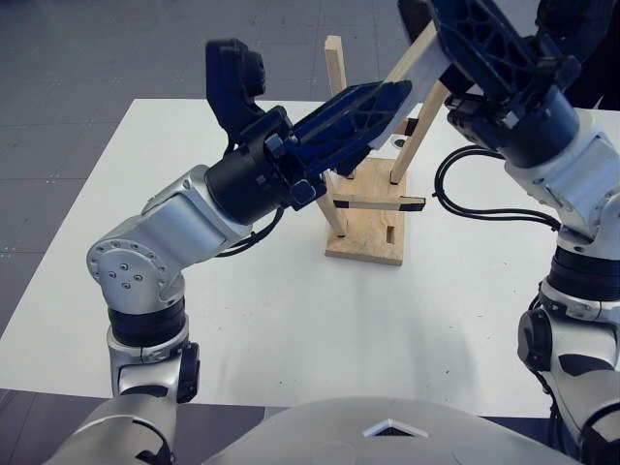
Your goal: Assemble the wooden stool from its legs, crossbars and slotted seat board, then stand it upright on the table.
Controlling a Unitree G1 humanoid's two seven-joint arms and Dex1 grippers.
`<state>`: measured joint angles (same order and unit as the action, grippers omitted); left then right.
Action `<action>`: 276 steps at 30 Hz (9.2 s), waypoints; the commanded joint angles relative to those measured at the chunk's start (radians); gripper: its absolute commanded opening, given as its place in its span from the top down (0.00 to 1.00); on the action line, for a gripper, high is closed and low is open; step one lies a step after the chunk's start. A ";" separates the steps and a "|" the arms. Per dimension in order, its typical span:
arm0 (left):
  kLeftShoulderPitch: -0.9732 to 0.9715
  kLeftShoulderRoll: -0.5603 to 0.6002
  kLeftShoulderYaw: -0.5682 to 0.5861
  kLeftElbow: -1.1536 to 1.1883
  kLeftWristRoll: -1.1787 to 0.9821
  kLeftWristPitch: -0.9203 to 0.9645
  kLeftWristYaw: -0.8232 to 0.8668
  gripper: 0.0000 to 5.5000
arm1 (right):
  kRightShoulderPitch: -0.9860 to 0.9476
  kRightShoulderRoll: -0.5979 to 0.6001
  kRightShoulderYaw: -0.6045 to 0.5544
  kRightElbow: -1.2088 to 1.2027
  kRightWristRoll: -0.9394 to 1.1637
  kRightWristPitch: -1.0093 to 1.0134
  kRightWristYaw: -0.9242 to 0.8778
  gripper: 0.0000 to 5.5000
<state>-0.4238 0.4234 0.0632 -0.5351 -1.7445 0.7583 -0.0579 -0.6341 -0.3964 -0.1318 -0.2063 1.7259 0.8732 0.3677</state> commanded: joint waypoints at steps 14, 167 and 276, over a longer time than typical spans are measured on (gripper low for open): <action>-0.069 0.075 0.078 0.008 -0.049 -0.046 -0.056 0.30 | 0.003 -0.011 0.004 -0.003 0.091 0.036 -0.061 0.63; 0.180 0.078 -0.272 0.629 1.799 -0.294 -0.567 0.30 | 0.466 -0.094 0.042 0.303 -1.291 -0.967 0.661 0.63; 0.359 -0.185 0.113 0.413 1.642 -0.370 -0.192 0.62 | 0.443 -0.339 0.655 0.433 -1.550 -0.537 0.406 0.63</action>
<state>-0.0070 0.2545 0.1022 -0.2098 -0.0481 0.4092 -0.2693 -0.3323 -0.6192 0.4078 0.1159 0.4250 0.0501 0.8399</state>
